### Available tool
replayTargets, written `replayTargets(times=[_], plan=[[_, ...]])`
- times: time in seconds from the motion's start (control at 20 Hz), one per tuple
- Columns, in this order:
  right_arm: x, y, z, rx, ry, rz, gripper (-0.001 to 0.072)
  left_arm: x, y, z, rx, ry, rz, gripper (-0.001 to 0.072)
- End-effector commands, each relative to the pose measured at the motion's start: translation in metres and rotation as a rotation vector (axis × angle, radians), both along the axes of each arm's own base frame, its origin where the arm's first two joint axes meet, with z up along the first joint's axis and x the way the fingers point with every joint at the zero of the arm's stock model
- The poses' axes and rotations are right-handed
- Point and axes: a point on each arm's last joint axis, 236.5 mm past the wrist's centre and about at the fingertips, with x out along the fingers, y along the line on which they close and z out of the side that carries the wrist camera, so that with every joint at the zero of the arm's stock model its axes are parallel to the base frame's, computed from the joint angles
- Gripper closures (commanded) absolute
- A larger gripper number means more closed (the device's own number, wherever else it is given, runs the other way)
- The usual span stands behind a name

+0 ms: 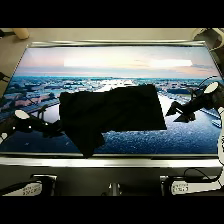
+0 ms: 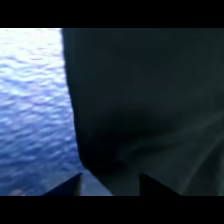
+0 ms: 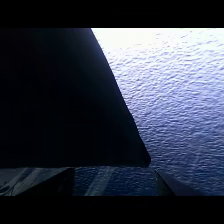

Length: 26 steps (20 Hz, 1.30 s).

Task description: Fold the shirts.

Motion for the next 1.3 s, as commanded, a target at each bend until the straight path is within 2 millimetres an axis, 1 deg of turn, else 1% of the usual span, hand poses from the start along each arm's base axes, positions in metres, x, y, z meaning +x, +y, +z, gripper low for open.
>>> replayTargets(times=[0.0, 0.1, 0.15, 0.2, 0.25, 0.35, 0.45, 0.5, 0.55, 0.6, 0.65, 0.7, 0.75, 0.8, 0.85, 0.9, 0.95, 1.0, 1.05, 1.1, 1.15, 1.2, 1.25], plan=[[-0.006, 0.002, -0.016, 0.012, 0.016, 0.010, 0.0159, 0.015, -0.005, -0.009, 0.022, -0.041, 0.074, 0.0320], [-0.009, 0.004, -0.029, 0.021, 0.036, -0.001, 0.0159, 0.020, -0.006, -0.010, 0.032, -0.050, 0.097, 0.0321], [-0.008, 0.004, -0.037, 0.019, 0.040, -0.013, 0.0158, 0.021, -0.007, -0.011, 0.034, -0.049, 0.103, 0.0386], [-0.007, 0.005, -0.044, 0.025, 0.041, -0.028, 0.0158, 0.020, -0.008, -0.011, 0.034, -0.051, 0.096, 0.0562], [-0.006, 0.008, -0.049, 0.039, 0.042, -0.040, 0.0158, 0.020, -0.009, -0.011, 0.034, -0.051, 0.091, 0.0673], [-0.003, 0.013, -0.056, 0.065, 0.049, -0.057, 0.0159, 0.020, -0.010, -0.009, 0.035, -0.060, 0.084, 0.0674], [0.001, 0.021, -0.059, 0.104, 0.050, -0.079, 0.0160, 0.021, -0.011, -0.007, 0.034, -0.064, 0.083, 0.0674], [-0.001, 0.025, -0.059, 0.121, 0.062, -0.078, 0.0163, 0.021, -0.011, -0.005, 0.035, -0.070, 0.084, 0.0674], [-0.006, 0.028, -0.060, 0.122, 0.080, -0.055, 0.0183, 0.022, -0.011, -0.004, 0.034, -0.075, 0.084, 0.0674], [-0.014, 0.034, -0.059, 0.124, 0.107, -0.015, 0.0187, 0.023, -0.010, -0.001, 0.035, -0.083, 0.084, 0.0674], [-0.019, 0.040, -0.059, 0.120, 0.118, 0.037, 0.0290, 0.023, -0.010, 0.001, 0.036, -0.092, 0.084, 0.0674], [-0.022, 0.045, -0.061, 0.101, 0.126, 0.077, 0.0468, 0.025, -0.010, 0.005, 0.037, -0.105, 0.085, 0.0674], [-0.025, 0.049, -0.059, 0.086, 0.132, 0.109, 0.0684, 0.027, -0.010, 0.011, 0.035, -0.118, 0.079, 0.0675], [-0.022, 0.051, -0.052, 0.081, 0.122, 0.125, 0.0686, 0.033, -0.009, 0.022, 0.040, -0.152, 0.071, 0.0676], [-0.014, 0.050, -0.036, 0.076, 0.083, 0.135, 0.0688, 0.043, -0.006, 0.040, 0.057, -0.210, 0.057, 0.0677], [-0.001, 0.048, -0.012, 0.060, 0.013, 0.153, 0.0689, 0.058, 0.000, 0.071, 0.087, -0.303, 0.039, 0.0678], [0.017, 0.043, 0.022, 0.030, -0.097, 0.169, 0.0689, 0.073, 0.005, 0.110, 0.120, -0.416, 0.023, 0.0678], [0.040, 0.038, 0.074, -0.020, -0.256, 0.171, 0.0689, 0.088, 0.010, 0.167, 0.153, -0.564, 0.014, 0.0678], [0.059, 0.034, 0.140, -0.080, -0.447, 0.166, 0.0689, 0.097, 0.011, 0.232, 0.176, -0.726, 0.017, 0.0677], [0.067, 0.031, 0.213, -0.146, -0.653, 0.154, 0.0688, 0.096, 0.012, 0.315, 0.196, -0.925, 0.030, 0.0677], [0.062, 0.029, 0.301, -0.231, -0.902, 0.133, 0.0688, 0.082, 0.012, 0.403, 0.223, -1.141, 0.050, 0.0677], [0.042, 0.026, 0.383, -0.330, -1.137, 0.117, 0.0687, 0.056, 0.016, 0.483, 0.265, -1.349, 0.081, 0.0677], [0.006, 0.024, 0.465, -0.441, -1.382, 0.078, 0.0687, 0.016, 0.021, 0.562, 0.319, -1.565, 0.128, 0.0677]])
